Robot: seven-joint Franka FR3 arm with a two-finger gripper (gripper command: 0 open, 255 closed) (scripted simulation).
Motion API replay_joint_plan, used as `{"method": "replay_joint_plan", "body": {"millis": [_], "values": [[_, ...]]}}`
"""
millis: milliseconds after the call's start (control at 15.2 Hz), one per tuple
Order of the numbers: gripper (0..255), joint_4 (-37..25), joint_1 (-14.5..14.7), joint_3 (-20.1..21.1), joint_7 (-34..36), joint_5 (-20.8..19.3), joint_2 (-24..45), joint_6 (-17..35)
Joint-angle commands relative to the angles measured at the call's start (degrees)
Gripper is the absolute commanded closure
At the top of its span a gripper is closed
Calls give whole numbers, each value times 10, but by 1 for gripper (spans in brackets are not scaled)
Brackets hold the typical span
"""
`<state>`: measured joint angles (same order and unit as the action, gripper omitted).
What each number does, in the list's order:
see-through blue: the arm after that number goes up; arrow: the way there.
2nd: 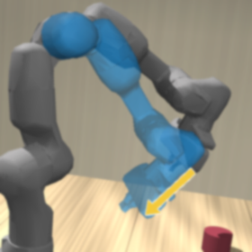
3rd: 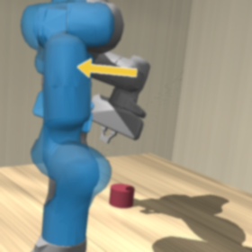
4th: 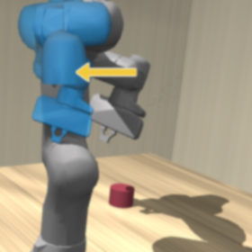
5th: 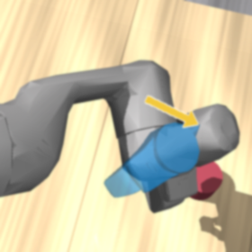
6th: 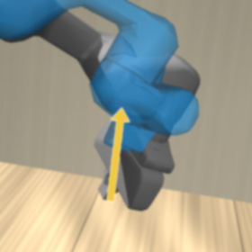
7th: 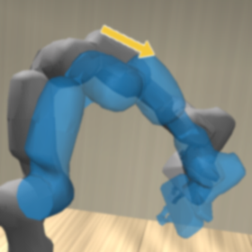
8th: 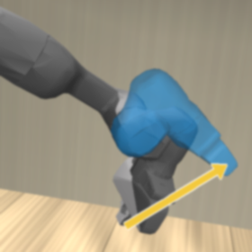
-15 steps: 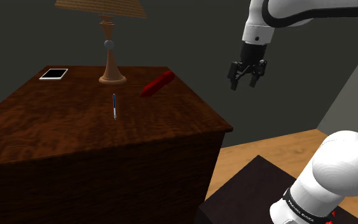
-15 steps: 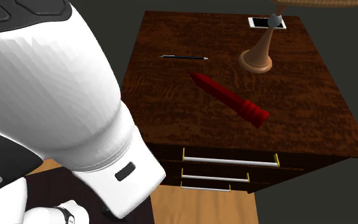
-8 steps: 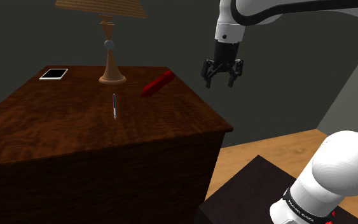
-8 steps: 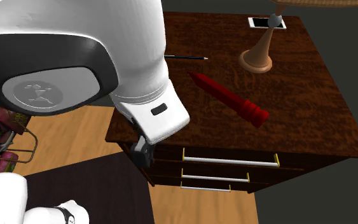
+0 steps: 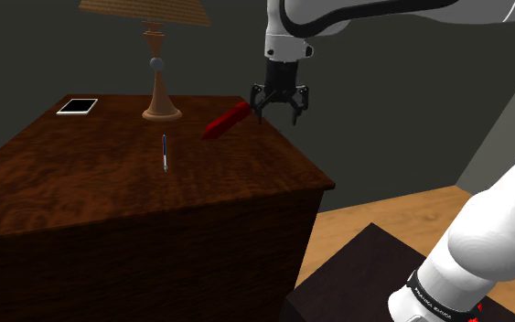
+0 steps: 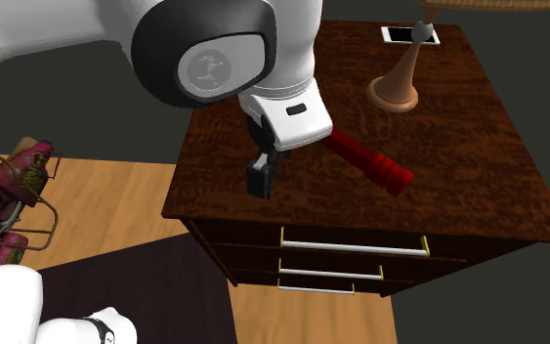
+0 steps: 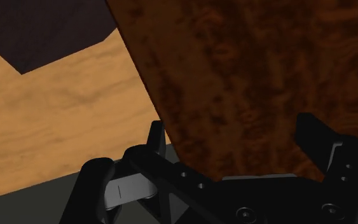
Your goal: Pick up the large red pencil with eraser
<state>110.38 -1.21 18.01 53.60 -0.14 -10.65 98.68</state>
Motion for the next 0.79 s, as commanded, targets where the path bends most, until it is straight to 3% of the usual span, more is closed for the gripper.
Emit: {"method": "replay_joint_plan", "body": {"millis": [0,330,726], "values": [[0,-55,1,14,49,-13,50,-7],[0,-197,17,34,160,-55,179,-31],[0,-412,64,28,258,-108,341,-94]]}}
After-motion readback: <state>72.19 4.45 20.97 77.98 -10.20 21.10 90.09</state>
